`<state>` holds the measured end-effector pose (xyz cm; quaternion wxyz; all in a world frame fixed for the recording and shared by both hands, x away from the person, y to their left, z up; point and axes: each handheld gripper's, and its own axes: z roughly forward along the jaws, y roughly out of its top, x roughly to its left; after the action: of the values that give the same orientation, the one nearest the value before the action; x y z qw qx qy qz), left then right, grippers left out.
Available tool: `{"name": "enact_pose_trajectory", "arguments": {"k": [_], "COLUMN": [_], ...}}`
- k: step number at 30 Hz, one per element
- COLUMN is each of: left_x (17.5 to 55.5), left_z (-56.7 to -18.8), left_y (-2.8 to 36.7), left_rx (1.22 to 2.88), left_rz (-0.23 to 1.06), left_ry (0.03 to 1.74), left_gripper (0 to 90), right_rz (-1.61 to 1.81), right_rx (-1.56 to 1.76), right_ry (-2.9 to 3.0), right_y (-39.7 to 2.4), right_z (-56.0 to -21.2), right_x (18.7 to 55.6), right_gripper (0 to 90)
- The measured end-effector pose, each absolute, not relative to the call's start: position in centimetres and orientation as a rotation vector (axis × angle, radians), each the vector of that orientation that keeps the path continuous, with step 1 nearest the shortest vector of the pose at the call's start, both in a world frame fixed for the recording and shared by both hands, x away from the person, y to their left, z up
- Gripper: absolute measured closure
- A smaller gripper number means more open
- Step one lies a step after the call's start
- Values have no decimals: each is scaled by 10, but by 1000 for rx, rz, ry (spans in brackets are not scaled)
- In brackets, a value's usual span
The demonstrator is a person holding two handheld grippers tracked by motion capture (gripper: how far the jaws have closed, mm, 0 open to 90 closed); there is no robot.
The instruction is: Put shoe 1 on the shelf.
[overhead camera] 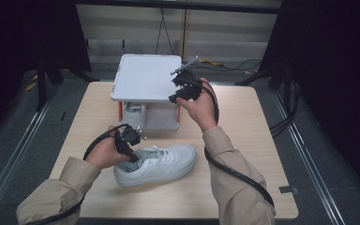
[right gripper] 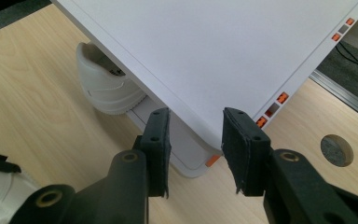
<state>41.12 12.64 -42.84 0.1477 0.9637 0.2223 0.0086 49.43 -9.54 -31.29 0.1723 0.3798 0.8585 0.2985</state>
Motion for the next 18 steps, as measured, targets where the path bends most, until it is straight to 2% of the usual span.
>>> {"name": "enact_pose_trajectory", "arguments": {"k": [11,18], "left_x": [420,419], "left_z": [-433,-433], "left_y": [119,118], "left_rx": [2813,2816], "left_rz": [-4,-24], "left_ry": [590,617], "left_gripper": [686,732], "right_rz": [840,827], "right_rx": [1079,1098], "right_ry": [2440,2437], "right_y": [-96,-98], "right_z": [-316,-320], "right_x": [495,493], "right_gripper": [624,625]}}
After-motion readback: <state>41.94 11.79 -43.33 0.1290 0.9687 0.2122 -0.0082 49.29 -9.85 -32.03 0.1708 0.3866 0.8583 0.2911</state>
